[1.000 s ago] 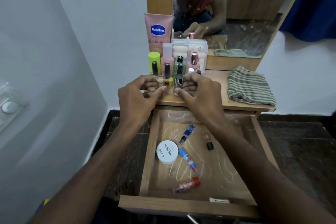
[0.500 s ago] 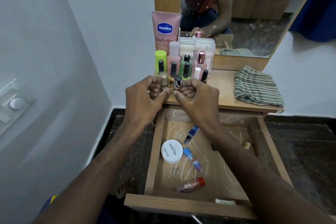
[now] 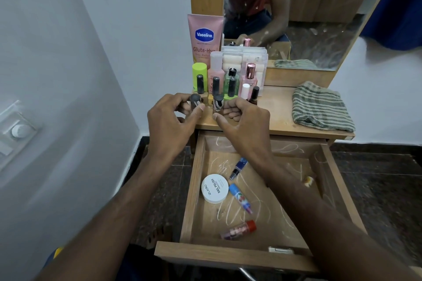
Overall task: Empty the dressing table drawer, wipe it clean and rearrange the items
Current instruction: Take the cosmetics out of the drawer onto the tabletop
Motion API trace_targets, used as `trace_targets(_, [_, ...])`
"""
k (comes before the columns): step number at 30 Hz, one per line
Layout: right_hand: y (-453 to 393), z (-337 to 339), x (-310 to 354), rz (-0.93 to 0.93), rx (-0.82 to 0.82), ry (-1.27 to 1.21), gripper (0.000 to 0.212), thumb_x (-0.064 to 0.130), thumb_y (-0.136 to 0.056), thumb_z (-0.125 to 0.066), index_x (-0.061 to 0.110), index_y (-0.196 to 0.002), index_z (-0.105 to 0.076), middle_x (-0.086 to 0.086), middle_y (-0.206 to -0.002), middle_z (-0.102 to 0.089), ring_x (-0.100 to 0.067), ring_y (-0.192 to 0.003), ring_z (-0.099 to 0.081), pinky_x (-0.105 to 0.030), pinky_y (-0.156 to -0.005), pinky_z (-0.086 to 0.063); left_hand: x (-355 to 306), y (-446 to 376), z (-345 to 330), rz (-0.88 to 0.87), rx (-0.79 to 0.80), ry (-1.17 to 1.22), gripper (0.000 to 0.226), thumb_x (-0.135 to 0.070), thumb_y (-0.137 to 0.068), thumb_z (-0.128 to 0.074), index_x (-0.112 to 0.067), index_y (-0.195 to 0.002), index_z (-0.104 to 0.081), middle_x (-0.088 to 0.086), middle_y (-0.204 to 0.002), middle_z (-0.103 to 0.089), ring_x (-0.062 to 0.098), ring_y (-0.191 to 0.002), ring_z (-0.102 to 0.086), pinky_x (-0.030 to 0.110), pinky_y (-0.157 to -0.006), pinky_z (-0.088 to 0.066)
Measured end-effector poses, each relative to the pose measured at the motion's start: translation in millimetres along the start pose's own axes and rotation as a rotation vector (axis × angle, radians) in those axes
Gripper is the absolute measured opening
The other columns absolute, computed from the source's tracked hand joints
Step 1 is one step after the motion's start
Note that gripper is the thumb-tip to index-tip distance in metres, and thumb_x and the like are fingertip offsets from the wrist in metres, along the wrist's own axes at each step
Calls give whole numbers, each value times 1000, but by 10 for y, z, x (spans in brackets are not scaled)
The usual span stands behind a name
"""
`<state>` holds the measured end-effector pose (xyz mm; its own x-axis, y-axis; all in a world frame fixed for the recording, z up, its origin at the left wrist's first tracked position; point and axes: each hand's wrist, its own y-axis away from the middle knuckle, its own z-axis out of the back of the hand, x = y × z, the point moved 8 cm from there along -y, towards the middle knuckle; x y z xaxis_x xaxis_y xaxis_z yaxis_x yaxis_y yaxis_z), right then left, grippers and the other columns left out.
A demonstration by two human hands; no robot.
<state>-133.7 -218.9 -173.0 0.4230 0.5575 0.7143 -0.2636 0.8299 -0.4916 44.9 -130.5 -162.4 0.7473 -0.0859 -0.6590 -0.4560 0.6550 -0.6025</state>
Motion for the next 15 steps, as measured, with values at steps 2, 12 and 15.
trace_targets(2, [-4,-9,6,-10,-11,-1,33,35,-85,-87,18,-111,-77,10,-93,-77,4,-81,-70,-14,-77,-59,38,-17,-52,10,7,-30,22,-39,-90,-81,-24,-106,-77,-9,-87,-65,9,-80,-67,11,-64,-53])
trace_targets(12, [1,-75,23,-27,-47,58,28,41,-82,-89,24,-101,-76,15,-87,-75,2,-78,-69,-27,-74,-63,165,8,-11,117,2,-16,40,-43,-79,-91,-19,-107,-73,-16,-86,-72,-4,-74,-70,3,-68,-49])
trace_targets(15, [-6,-100,42,-33,-44,94,27,43,-83,-87,26,-101,-77,16,-86,-75,3,-77,-68,-28,-73,-63,172,4,-5,124,-2,14,36,-41,-78,-93,-17,-98,-74,-16,-83,-72,-4,-74,-70,3,-68,-50])
